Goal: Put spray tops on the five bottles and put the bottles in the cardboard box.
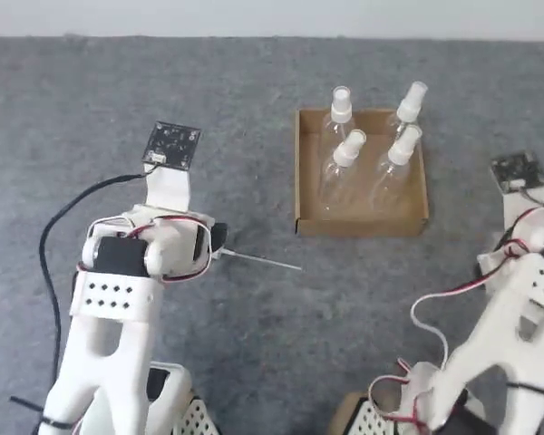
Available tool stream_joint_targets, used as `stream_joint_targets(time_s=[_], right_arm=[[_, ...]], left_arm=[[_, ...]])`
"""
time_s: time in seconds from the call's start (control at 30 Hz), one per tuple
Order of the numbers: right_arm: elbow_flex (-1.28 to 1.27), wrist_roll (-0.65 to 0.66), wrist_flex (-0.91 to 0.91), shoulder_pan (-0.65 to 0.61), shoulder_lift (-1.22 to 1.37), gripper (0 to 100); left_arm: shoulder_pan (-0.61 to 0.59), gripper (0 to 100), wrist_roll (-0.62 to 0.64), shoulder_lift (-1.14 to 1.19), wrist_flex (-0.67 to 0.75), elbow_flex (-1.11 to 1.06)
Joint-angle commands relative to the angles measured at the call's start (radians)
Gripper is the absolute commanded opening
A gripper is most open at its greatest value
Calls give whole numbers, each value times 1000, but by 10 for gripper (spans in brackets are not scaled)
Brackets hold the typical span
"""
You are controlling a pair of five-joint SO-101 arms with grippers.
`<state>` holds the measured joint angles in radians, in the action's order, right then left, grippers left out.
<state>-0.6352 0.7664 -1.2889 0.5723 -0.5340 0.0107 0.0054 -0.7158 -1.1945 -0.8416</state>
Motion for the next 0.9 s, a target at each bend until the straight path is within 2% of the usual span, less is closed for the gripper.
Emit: stream_joint_targets(time_s=[0.0, 0.13, 0.33, 0.47, 0.63, 0.87], right_arm=[[-46, 11, 122, 22, 85, 6], [-52, 6, 131, 56, 125, 6], [-52, 14, 131, 111, 130, 6], [-54, 14, 128, 116, 128, 6], [-54, 14, 128, 116, 133, 6], [-54, 14, 130, 114, 134, 6]], left_arm=[[5, 232, 43, 126, 68, 13], [5, 231, 173, 324, 126, 48], [-9, 228, 365, 585, 81, 217], [-11, 176, 454, 740, 64, 308], [-11, 156, 465, 861, 64, 344], [-2, 156, 463, 881, 35, 337]])
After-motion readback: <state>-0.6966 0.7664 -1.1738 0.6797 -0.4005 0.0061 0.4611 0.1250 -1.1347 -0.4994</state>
